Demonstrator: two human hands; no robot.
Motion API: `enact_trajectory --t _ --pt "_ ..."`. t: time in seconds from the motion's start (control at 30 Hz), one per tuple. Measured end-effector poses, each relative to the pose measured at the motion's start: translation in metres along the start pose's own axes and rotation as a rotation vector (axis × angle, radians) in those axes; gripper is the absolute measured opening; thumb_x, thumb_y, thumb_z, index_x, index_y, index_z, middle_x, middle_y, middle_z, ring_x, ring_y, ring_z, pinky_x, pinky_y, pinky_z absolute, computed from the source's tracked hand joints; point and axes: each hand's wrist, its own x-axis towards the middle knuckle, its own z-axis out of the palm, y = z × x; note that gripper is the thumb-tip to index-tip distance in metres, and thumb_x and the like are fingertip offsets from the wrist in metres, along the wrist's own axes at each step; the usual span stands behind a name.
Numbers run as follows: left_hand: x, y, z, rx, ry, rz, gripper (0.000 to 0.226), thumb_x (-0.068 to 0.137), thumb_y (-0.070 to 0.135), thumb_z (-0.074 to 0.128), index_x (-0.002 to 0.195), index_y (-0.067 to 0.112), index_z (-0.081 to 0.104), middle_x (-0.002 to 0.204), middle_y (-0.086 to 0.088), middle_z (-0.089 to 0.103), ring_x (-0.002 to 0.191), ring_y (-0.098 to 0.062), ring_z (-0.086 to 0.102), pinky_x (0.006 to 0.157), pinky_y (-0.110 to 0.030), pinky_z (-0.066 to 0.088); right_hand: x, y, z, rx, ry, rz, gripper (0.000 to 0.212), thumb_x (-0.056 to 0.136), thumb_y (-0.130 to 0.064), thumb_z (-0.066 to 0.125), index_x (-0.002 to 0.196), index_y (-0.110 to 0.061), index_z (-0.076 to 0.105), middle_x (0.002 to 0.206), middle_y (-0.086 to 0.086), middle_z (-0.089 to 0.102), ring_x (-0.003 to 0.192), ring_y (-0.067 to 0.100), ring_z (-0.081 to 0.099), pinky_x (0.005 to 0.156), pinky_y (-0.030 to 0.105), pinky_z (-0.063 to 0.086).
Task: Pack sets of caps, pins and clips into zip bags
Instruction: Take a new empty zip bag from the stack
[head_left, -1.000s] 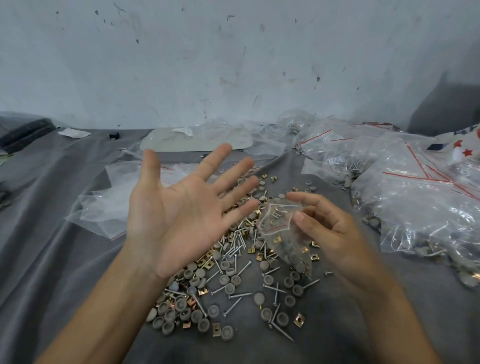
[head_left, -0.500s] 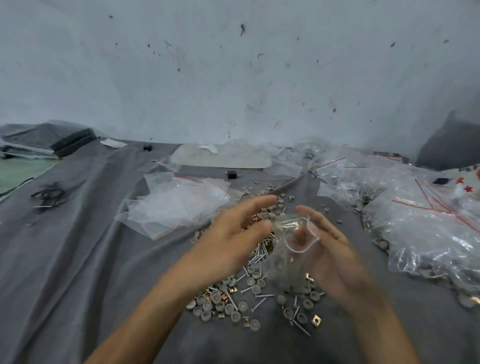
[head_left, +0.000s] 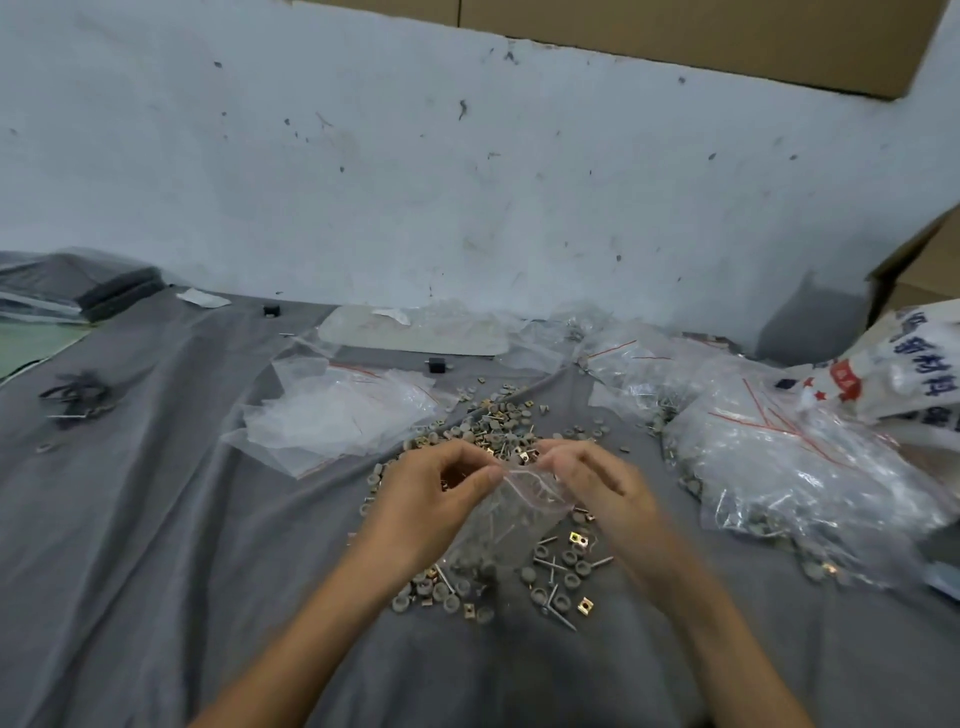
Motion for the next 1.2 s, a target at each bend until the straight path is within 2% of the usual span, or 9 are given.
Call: enact_trajectory --t 0.07,0.13,0.27,0.37,0.47,0.63,0.8,1.0,1.2 --pt "-0.001 0.001 -0.001 0.034 0.008 0.021 0.002 0.091 0.032 0.073 0.091 0.032 0.074 0.086 0.014 0.072 0.082 -0.006 0.066 0.075 -0.034 0.055 -0.006 -0.004 -0.004 -0.276 -0.131 -0.008 0.044 0.077 -0.074 0.069 0.098 -0.036 0.075 0.126 -0.025 0.06 0.121 -0.004 0.056 0.096 0.025 0.048" --pt "-0.001 0.001 -0.003 0.028 0.003 0.031 0.003 0.092 0.032 0.071 0.091 0.031 0.074 0.088 0.017 0.071 0.083 0.0 0.064 0.074 -0.026 0.051 -0.006 -0.006 -0.002 -0.418 -0.181 -0.02 0.019 0.085 -0.053 0.076 0.09 -0.034 0.075 0.111 -0.018 0.067 0.101 -0.003 0.063 0.085 0.026 0.049" --pt "-0.002 0.002 -0.007 0.057 0.048 0.037 0.006 0.095 0.031 0.067 0.09 0.031 0.071 0.082 0.024 0.067 0.07 0.006 0.058 0.06 -0.012 0.04 -0.001 -0.013 0.0 -0.36 -0.119 -0.03 0.017 0.091 -0.033 0.077 0.084 -0.017 0.075 0.075 0.005 0.073 0.064 0.021 0.064 0.06 0.04 0.048" --pt "-0.003 0.002 -0.006 0.045 0.067 0.036 0.008 0.098 0.033 0.062 0.092 0.03 0.068 0.082 0.014 0.067 0.076 -0.002 0.06 0.067 -0.022 0.046 0.006 -0.019 0.002 -0.311 -0.083 -0.026 0.029 0.081 -0.05 0.081 0.101 -0.031 0.07 0.097 -0.008 0.076 0.086 0.01 0.072 0.072 0.038 0.06" --pt "-0.002 0.002 -0.006 0.023 0.053 0.047 0.009 0.098 0.033 0.062 0.093 0.029 0.068 0.084 0.01 0.068 0.078 -0.007 0.062 0.073 -0.032 0.052 0.016 -0.028 0.008 -0.478 -0.076 -0.079 0.042 0.08 -0.063 0.072 0.116 -0.047 0.061 0.114 -0.025 0.066 0.108 -0.006 0.061 0.088 0.025 0.053" --pt "-0.003 0.002 -0.007 -0.039 0.034 0.059 0.009 0.098 0.03 0.064 0.091 0.029 0.069 0.082 0.013 0.068 0.074 -0.003 0.06 0.068 -0.019 0.046 0.027 -0.038 0.02 -0.641 -0.079 -0.211 0.009 0.089 -0.036 0.068 0.089 -0.028 0.072 0.082 -0.014 0.069 0.08 0.004 0.064 0.076 0.035 0.056" --pt "0.0 0.005 -0.009 -0.12 0.034 0.054 0.009 0.098 0.025 0.065 0.09 0.024 0.07 0.078 0.012 0.07 0.066 0.003 0.056 0.062 -0.012 0.042 0.027 -0.043 0.025 -0.669 -0.019 -0.291 0.015 0.086 -0.039 0.066 0.088 -0.026 0.073 0.081 -0.014 0.067 0.079 0.004 0.063 0.073 0.031 0.053" --pt "0.0 0.011 -0.004 -0.199 0.002 0.033 0.007 0.097 0.022 0.066 0.093 0.019 0.07 0.083 0.001 0.072 0.077 -0.007 0.063 0.07 -0.022 0.051 0.024 -0.039 0.025 -0.709 0.062 -0.322 0.012 0.084 -0.036 0.071 0.078 -0.027 0.065 0.074 -0.016 0.061 0.075 0.004 0.059 0.064 0.018 0.042" --pt "0.001 0.017 -0.007 -0.189 0.028 0.068 0.008 0.098 0.023 0.064 0.092 0.019 0.068 0.081 0.0 0.069 0.065 -0.003 0.054 0.058 -0.016 0.041 0.018 -0.043 0.019 -0.605 0.129 -0.304 0.013 0.08 -0.039 0.069 0.073 -0.028 0.065 0.07 -0.015 0.064 0.067 0.006 0.059 0.06 0.015 0.041"
